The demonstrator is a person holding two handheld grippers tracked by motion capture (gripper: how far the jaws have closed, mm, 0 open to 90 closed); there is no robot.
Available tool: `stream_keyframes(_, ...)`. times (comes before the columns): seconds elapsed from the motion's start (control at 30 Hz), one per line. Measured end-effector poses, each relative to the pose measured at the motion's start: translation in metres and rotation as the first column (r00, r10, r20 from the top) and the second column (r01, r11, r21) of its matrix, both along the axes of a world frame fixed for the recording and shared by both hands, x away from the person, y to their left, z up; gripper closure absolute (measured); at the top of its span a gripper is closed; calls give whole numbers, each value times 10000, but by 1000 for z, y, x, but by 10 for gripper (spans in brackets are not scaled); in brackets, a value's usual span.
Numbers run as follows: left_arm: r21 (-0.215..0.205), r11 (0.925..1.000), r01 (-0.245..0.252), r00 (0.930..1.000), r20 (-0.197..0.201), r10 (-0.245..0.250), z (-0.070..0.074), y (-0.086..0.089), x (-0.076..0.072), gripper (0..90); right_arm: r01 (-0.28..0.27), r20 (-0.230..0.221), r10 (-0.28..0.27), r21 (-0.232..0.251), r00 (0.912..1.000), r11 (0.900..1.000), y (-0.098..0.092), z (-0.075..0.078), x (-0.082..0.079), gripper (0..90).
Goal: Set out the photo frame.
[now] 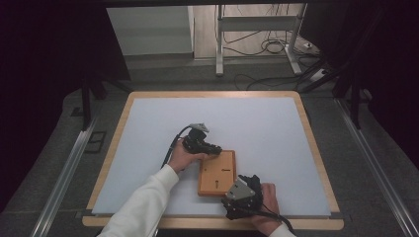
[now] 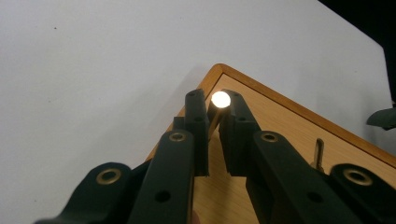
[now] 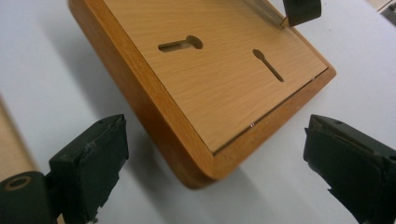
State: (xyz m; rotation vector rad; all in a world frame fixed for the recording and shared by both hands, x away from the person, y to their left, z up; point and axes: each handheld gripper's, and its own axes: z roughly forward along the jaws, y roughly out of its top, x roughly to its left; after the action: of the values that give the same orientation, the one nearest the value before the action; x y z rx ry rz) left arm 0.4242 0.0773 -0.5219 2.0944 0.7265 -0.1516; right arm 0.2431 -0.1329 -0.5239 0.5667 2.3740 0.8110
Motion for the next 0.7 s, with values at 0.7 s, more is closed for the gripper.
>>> stream_keyframes(0.7, 442, 9982, -415, 9958, 835, 377, 0, -4, -4, 819, -460, 1105, 436, 194, 9929, 9988, 12, 30, 12, 272)
